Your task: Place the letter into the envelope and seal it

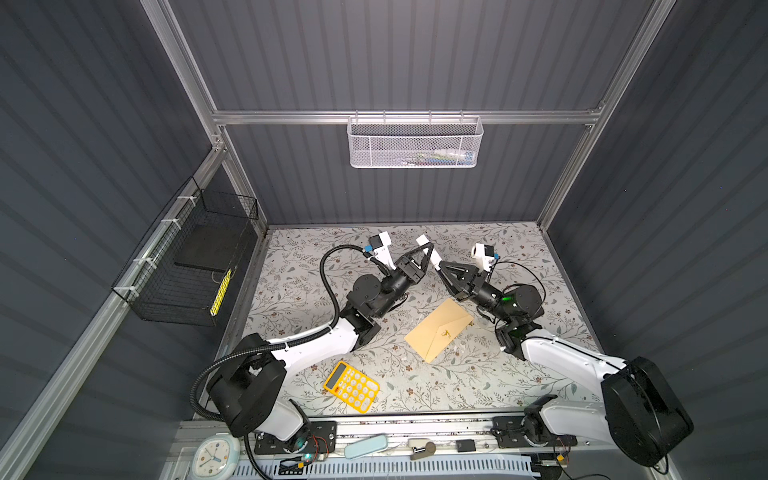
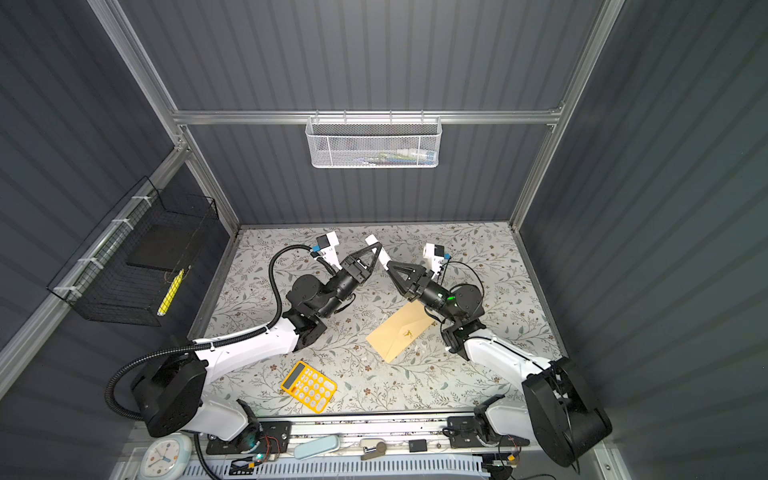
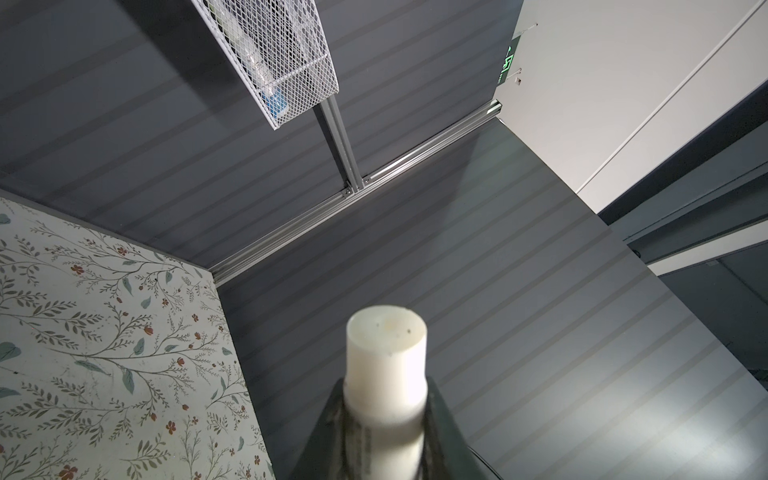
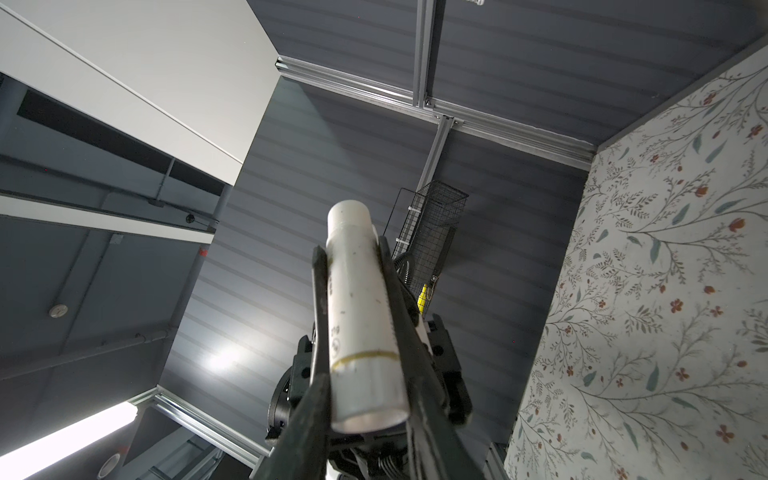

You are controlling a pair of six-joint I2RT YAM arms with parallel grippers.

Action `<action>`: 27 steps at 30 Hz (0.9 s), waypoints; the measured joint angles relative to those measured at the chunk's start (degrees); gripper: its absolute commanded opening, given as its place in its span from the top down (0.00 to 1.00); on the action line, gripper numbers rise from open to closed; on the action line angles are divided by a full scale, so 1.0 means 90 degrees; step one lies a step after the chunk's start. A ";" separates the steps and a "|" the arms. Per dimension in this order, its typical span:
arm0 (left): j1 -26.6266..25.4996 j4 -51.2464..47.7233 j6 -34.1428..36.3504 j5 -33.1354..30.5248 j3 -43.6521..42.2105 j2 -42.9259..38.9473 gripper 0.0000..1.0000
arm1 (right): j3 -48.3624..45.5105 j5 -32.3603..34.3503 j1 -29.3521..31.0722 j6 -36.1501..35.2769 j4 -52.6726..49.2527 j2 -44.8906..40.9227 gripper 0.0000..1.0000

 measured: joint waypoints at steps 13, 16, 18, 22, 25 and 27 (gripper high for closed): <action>-0.0066 -0.0719 -0.0386 -0.0107 0.0063 -0.0163 1.00 | 0.0821 0.0032 -0.0068 -0.2832 -0.4041 -0.1324 0.73; -0.0100 -0.0920 -0.0476 -0.0117 0.0124 -0.0185 1.00 | 0.1161 0.0240 -0.0027 -0.3742 -0.5180 -0.1562 0.73; -0.0119 -0.1107 -0.0512 -0.0121 0.0153 -0.0185 1.00 | 0.1343 0.0384 0.0000 -0.4282 -0.5812 -0.1642 0.73; -0.0126 -0.1518 -0.0585 -0.0131 0.0168 -0.0185 1.00 | 0.1676 0.0767 0.0124 -0.5299 -0.6904 -0.1654 0.72; -0.0136 -0.1804 -0.0624 -0.0148 0.0182 -0.0185 1.00 | 0.1865 0.1134 0.0274 -0.5940 -0.7492 -0.1610 0.73; -0.0136 -0.2001 -0.0658 -0.0194 0.0199 -0.0185 1.00 | 0.1987 0.1421 0.0418 -0.6331 -0.7776 -0.1535 0.72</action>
